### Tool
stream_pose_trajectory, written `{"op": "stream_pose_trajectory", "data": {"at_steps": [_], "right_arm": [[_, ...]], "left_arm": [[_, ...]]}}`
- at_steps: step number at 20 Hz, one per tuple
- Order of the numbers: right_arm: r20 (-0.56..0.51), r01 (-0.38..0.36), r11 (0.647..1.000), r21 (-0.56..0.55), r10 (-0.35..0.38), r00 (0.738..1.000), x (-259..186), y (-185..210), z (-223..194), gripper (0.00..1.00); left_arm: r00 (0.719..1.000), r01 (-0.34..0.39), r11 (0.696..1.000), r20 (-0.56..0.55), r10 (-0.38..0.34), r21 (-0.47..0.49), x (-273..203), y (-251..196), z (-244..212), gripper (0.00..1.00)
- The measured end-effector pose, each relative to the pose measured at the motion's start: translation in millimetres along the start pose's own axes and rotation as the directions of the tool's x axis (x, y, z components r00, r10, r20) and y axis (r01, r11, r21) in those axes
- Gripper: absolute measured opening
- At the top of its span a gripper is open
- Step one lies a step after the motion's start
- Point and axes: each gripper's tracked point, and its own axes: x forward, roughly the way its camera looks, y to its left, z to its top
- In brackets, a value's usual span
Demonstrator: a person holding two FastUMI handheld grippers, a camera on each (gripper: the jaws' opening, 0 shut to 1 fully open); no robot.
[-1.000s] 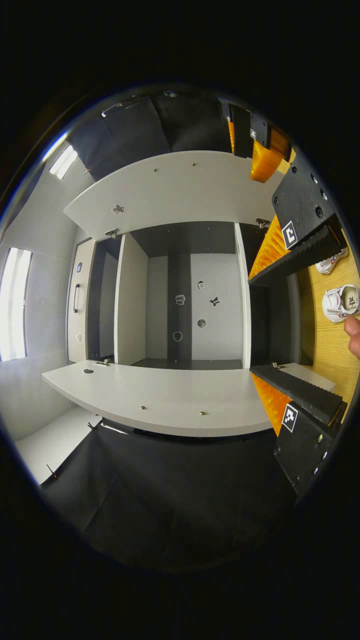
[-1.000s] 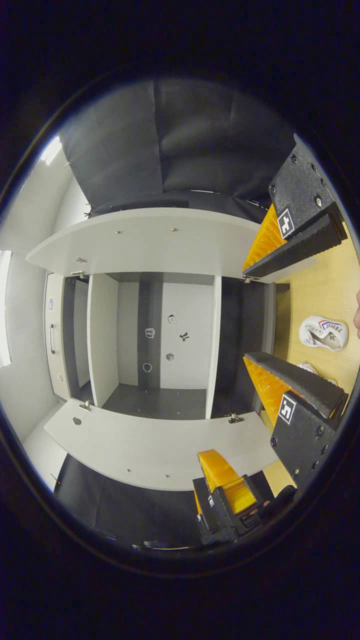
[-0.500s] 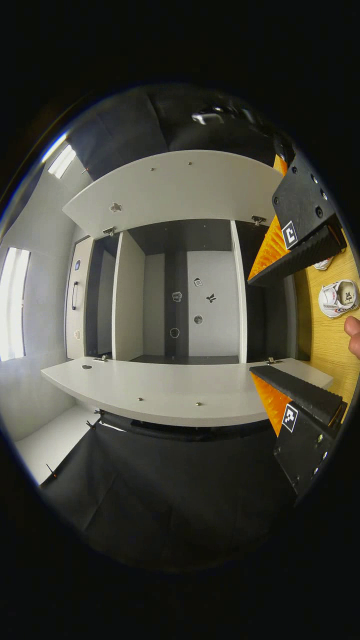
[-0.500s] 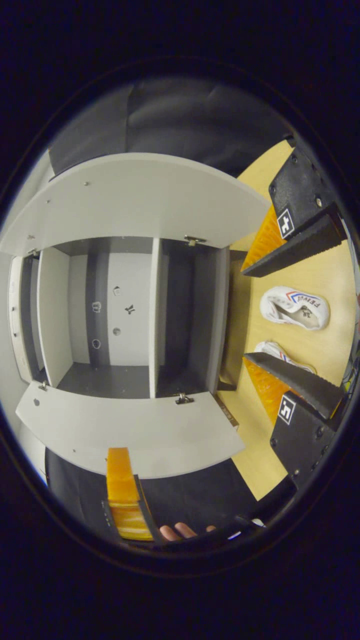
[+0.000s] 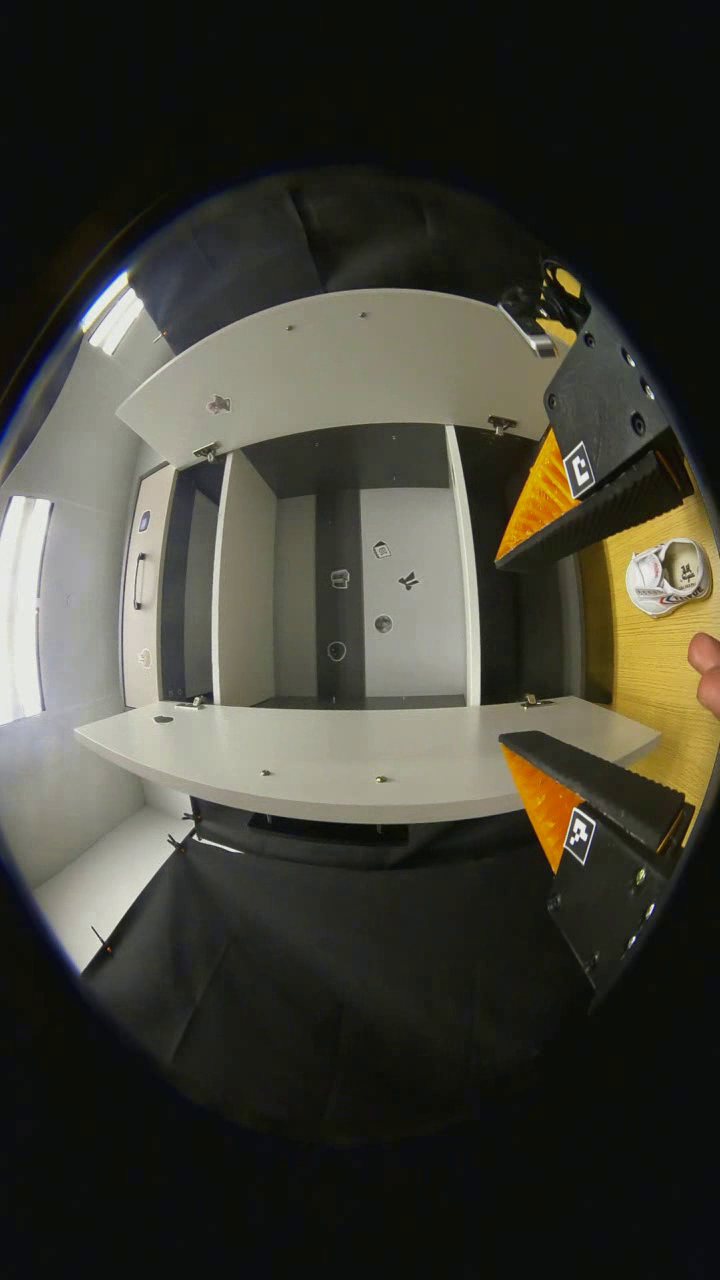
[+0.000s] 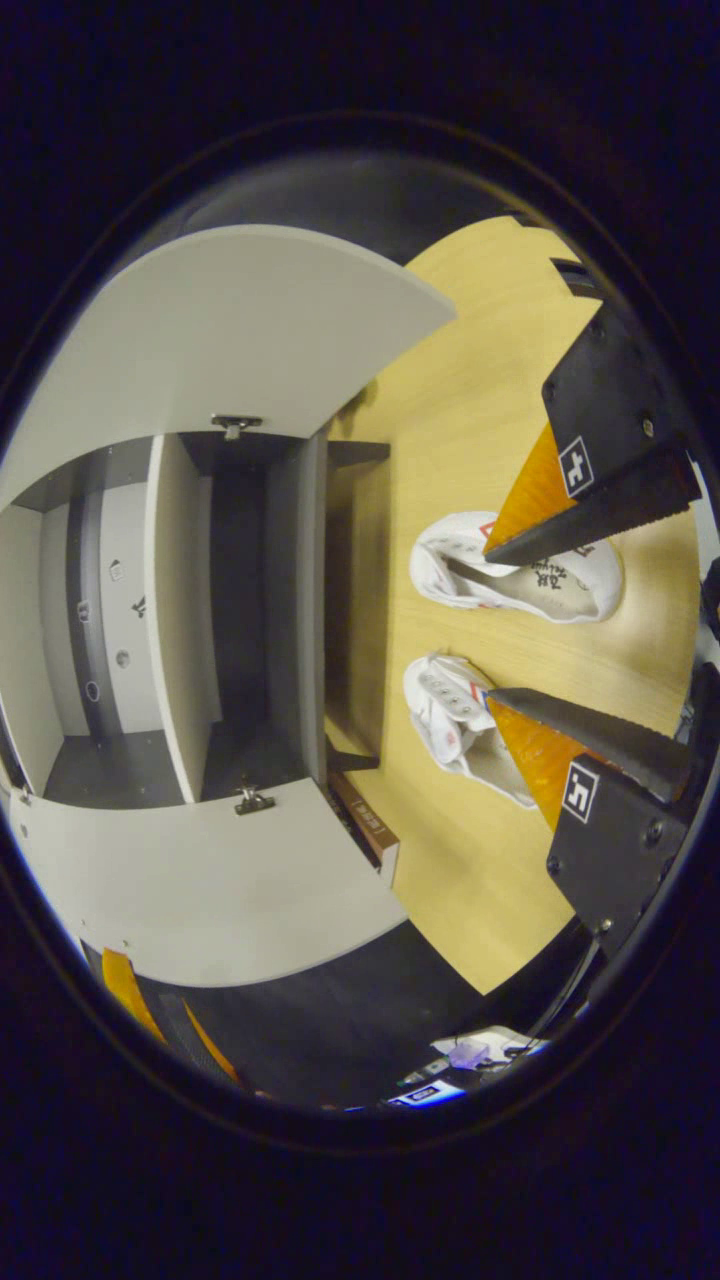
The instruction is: Grab one shoe with the right hand and put it into the shoe cabinet, grab the other shoe with the left hand and put it into the shoe cabinet; then close the right door with the right hand and the left door with the left hand.
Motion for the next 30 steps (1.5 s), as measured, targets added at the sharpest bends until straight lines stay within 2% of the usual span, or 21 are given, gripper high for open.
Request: {"op": "stream_pose_trajectory", "data": {"at_steps": [1,2,4,8,9,10,11,12,13,15,18,20,21,22,26,30], "right_arm": [[-0.020,0.002,1.000,0.003,-0.002,1.000,8,-1,-5,0.81],[-0.038,0.008,1.000,0.005,-0.008,0.999,16,-3,-12,0.80],[-0.070,0.033,0.999,0.009,-0.033,0.997,30,-11,-22,0.65],[-0.084,0.045,0.999,0.016,-0.044,0.995,55,-19,-24,0.56],[-0.086,0.044,0.999,0.007,-0.043,0.995,63,-20,-24,0.46],[-0.095,0.049,0.999,-0.001,-0.049,0.994,70,-21,-26,0.42],[-0.103,0.051,0.999,-0.003,-0.051,0.993,77,-21,-28,0.29],[-0.107,0.057,0.998,-0.005,-0.057,0.993,83,-21,-28,0.27],[-0.109,0.062,0.998,-0.006,-0.062,0.992,89,-22,-28,0.32],[-0.102,0.069,0.998,-0.009,-0.069,0.992,96,-21,-24,0.30],[-0.089,0.088,0.996,-0.026,-0.090,0.992,107,-24,-19,0.28],[-0.084,0.084,0.996,-0.032,-0.086,0.993,113,-25,-16,0.22],[-0.077,0.075,0.997,-0.035,-0.078,0.994,116,-25,-14,0.13],[-0.070,0.068,0.997,-0.036,-0.071,0.995,119,-26,-12,0.18],[-0.046,0.061,0.998,-0.028,-0.062,0.997,121,-29,-8,0.06],[0.010,0.082,0.994,-0.068,-0.082,0.997,114,-35,4,0.04]], "left_arm": [[1.000,-0.004,1.000,-0.002,0.004,0.000,0,3,-1,0.96],[1.000,-0.006,1.000,-0.005,0.006,-0.001,1,5,-1,0.96],[1.000,-0.012,1.000,-0.012,0.012,0.000,0,8,-5,0.96],[0.999,-0.022,1.000,-0.028,0.022,-0.002,3,15,-11,0.96],[0.999,-0.022,1.000,-0.033,0.022,-0.006,4,16,-13,0.96],[0.999,-0.021,1.000,-0.040,0.021,-0.008,6,16,-15,0.96],[0.999,-0.021,1.000,-0.045,0.020,-0.010,6,17,-17,0.96],[0.999,-0.015,1.000,-0.047,0.014,-0.015,6,17,-18,0.96],[0.999,-0.003,1.000,-0.037,0.002,-0.026,7,14,-16,0.96],[1.000,0.008,0.999,-0.010,-0.008,-0.041,7,14,-10,0.96],[1.000,-0.001,1.000,-0.003,0.001,-0.015,8,15,-9,0.96],[1.000,-0.004,1.000,-0.012,0.004,0.001,12,15,-12,0.96],[1.000,0.001,1.000,-0.019,0.000,0.001,14,13,-15,0.96],[1.000,0.007,1.000,-0.026,-0.007,0.000,14,10,-17,0.96],[0.999,0.030,0.999,-0.036,-0.031,-0.010,14,1,-22,0.96],[0.998,0.045,0.999,-0.038,-0.046,-0.011,14,-8,-24,0.96]]}}
